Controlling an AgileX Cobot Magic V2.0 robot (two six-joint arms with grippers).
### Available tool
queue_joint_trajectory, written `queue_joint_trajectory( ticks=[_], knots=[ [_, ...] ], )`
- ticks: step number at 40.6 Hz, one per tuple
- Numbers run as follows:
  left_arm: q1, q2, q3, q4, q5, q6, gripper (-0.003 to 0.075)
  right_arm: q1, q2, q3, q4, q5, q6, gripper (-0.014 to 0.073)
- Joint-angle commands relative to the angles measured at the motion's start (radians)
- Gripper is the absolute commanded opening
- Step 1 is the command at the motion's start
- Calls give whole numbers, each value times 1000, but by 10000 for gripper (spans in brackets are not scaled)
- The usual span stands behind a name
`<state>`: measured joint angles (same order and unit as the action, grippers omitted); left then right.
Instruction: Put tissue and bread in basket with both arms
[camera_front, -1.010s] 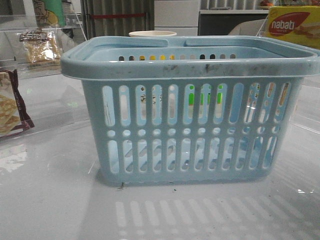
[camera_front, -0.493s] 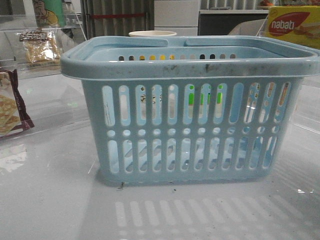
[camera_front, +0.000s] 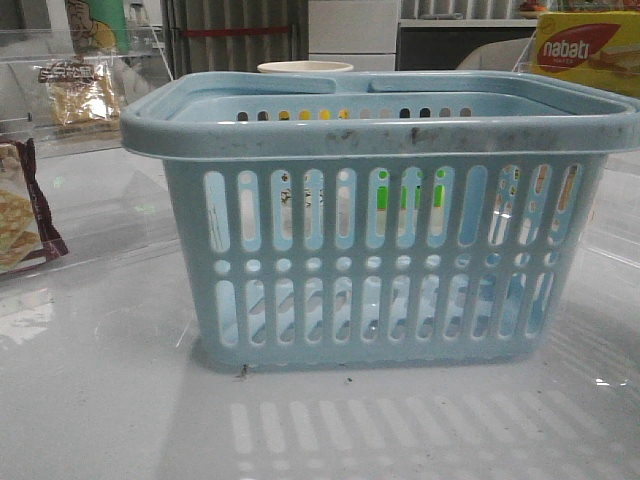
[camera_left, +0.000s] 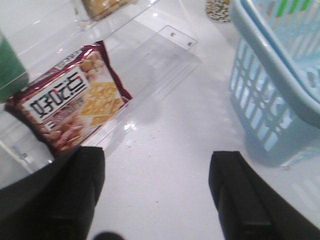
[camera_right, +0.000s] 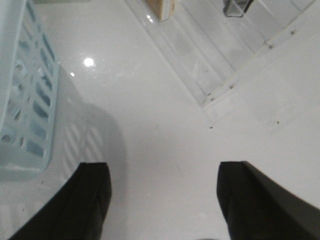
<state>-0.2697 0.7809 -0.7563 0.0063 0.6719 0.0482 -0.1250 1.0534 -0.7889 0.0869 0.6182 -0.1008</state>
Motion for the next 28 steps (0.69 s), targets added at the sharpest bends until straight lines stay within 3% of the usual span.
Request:
queue_joint_trajectory(
  ticks=[1, 9, 28],
  knots=[
    [-41, -1, -34, -6, -77, 1, 507, -43, 62, -109, -2, -71, 5, 561],
    [-48, -1, -34, -6, -77, 1, 507, -100, 228, -260, -2, -70, 4, 561],
    [-48, -1, -34, -6, -77, 1, 507, -103, 554, -547, -72, -129, 3, 561]
  ],
)
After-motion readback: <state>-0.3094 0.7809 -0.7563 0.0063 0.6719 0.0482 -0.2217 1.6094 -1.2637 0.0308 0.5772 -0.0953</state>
